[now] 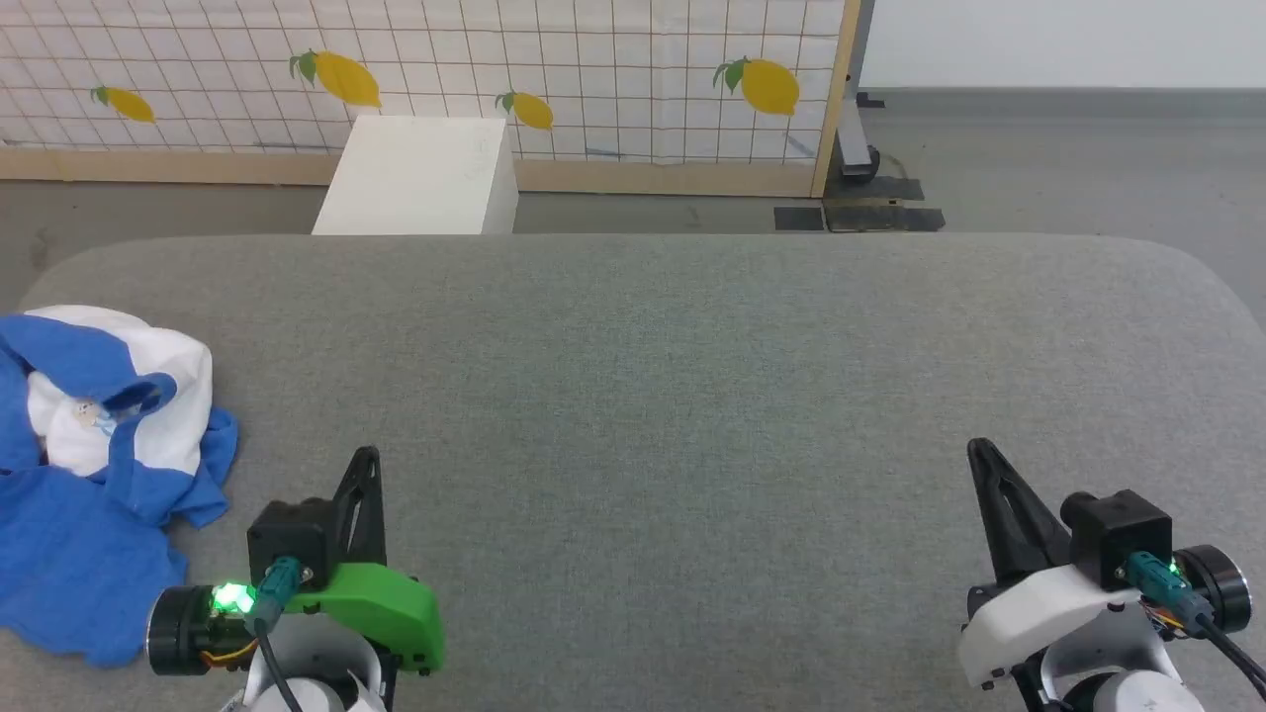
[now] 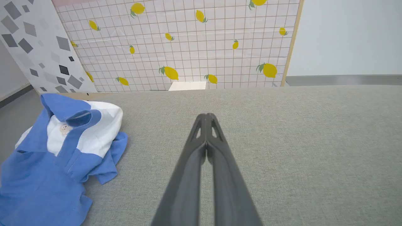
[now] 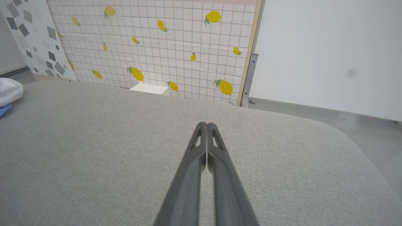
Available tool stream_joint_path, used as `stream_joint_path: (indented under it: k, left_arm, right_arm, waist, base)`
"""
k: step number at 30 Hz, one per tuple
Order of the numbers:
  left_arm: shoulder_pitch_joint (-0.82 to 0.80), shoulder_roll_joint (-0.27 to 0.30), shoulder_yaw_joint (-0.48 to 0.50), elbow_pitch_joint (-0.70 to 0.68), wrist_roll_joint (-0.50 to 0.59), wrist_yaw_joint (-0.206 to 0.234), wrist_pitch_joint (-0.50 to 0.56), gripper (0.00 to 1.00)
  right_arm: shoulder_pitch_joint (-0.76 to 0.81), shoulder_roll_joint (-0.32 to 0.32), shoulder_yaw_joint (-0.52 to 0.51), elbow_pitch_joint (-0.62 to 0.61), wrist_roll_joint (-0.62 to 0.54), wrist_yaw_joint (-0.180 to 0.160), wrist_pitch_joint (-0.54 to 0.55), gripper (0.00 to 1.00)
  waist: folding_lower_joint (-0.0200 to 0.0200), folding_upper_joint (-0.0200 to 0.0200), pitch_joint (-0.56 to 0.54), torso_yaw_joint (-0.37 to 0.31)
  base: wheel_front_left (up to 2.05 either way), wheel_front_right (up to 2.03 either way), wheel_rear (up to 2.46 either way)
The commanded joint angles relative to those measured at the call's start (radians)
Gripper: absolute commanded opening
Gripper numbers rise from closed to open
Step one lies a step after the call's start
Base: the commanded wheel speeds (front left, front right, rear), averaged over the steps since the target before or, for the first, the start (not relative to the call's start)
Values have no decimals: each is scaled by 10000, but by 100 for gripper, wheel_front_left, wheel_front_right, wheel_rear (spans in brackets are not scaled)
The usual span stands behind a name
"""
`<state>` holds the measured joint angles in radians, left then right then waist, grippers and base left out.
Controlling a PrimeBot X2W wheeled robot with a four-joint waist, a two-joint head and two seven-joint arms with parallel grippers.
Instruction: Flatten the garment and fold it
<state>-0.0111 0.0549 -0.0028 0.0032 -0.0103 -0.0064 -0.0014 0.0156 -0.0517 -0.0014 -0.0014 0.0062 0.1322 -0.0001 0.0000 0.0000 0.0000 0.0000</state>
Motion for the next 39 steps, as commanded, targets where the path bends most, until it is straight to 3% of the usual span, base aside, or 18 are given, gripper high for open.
stream_joint_path:
  k: [1, 25, 26, 39]
  left_arm:
    - [111, -47, 28, -32, 103, 64, 14, 0]
    - [111, -47, 28, -32, 103, 64, 14, 0]
    - [1, 0, 0, 0, 0, 0, 0, 100]
    - [-106, -1, -167, 204, -138, 87, -179, 100]
  right_arm:
    - [-156, 15, 14, 14, -62, -15, 1, 0]
    - [-156, 15, 14, 14, -62, -15, 1, 0]
    - [0, 0, 2, 0, 0, 0, 0, 100]
    - [-8, -1, -35, 80, 141, -1, -118, 100]
  waist:
    - [0, 0, 0, 0]
    - [0, 0, 0, 0]
    - [0, 0, 0, 0]
    - [0, 0, -11, 64]
  base:
    - [0, 0, 0]
    - [0, 0, 0]
    - [0, 0, 0]
    - [0, 0, 0]
